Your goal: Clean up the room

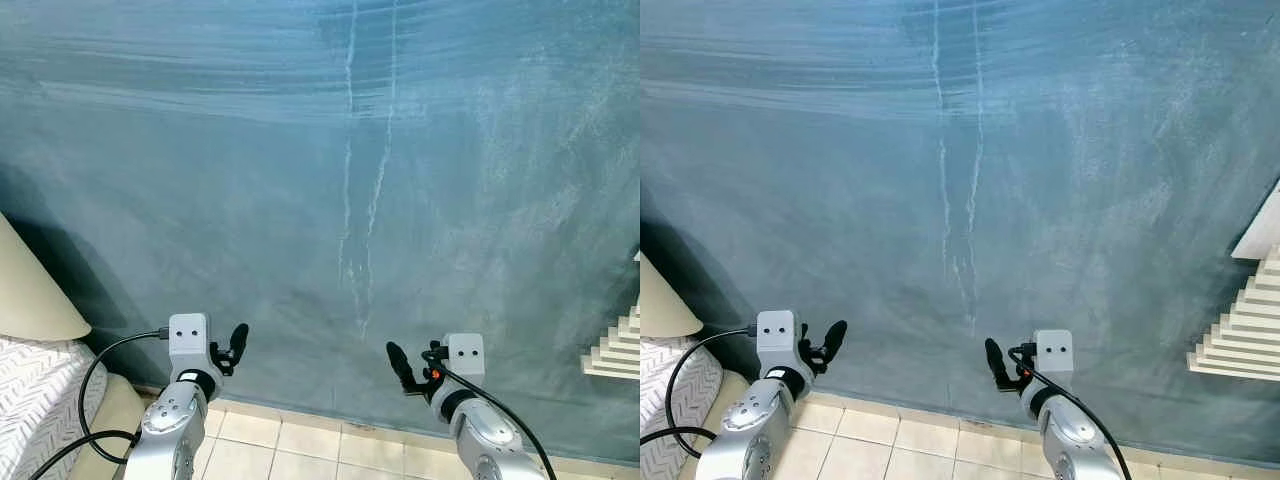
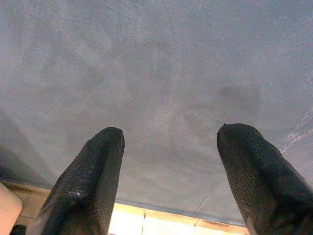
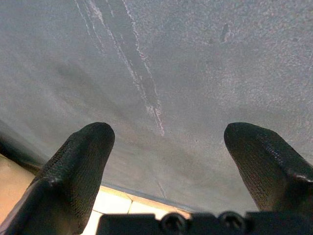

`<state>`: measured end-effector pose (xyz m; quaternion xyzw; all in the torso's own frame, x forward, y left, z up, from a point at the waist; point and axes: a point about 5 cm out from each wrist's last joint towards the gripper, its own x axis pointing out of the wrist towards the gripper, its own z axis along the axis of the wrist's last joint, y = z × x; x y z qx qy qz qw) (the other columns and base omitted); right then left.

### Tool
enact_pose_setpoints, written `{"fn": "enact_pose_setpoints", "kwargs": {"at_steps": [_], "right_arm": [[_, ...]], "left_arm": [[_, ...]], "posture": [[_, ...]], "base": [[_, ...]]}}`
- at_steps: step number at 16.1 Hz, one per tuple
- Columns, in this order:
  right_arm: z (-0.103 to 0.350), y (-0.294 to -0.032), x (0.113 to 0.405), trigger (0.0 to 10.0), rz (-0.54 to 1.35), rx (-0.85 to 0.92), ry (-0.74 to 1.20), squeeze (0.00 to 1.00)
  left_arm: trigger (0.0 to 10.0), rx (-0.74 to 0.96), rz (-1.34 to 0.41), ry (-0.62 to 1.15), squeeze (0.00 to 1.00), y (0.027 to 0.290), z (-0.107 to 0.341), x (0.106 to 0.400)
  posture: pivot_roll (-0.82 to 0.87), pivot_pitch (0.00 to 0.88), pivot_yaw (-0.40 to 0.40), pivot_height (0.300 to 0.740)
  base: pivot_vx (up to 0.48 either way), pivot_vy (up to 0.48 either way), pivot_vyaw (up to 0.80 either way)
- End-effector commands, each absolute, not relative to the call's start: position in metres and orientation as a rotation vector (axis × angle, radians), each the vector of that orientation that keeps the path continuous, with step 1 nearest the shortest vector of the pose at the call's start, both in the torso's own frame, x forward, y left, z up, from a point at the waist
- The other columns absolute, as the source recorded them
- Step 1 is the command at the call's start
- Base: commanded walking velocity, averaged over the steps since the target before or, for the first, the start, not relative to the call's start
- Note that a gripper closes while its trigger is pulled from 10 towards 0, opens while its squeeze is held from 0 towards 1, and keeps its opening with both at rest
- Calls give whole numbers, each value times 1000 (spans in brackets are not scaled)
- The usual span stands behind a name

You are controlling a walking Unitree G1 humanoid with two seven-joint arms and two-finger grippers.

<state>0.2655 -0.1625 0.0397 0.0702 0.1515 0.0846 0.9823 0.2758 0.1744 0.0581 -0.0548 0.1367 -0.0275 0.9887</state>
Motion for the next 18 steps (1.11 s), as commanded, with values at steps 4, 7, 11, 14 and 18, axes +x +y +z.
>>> {"fn": "enact_pose_setpoints", "kwargs": {"at_steps": [4,7,11,14,18], "right_arm": [[37,-162,265,10000,164,145,322,0],[46,-160,282,10000,165,101,270,0],[51,-164,288,10000,140,71,216,0],[49,-163,290,10000,146,67,209,0],[48,-162,291,10000,150,82,205,0]], "left_arm": [[10000,-102,-42,272,0,178,60,277],[10000,-32,-80,234,0,173,63,286],[10000,-19,-117,208,1000,170,65,290],[10000,-9,-113,204,1000,171,63,292],[10000,59,-105,207,1000,172,63,294]], "posture": [[1,0,40,740],[-10,0,13,740],[-7,0,12,740],[-7,0,14,740],[-3,0,23,740]], "base": [[0,0,0],[0,0,246],[0,0,744],[0,0,754],[0,0,741]]}}
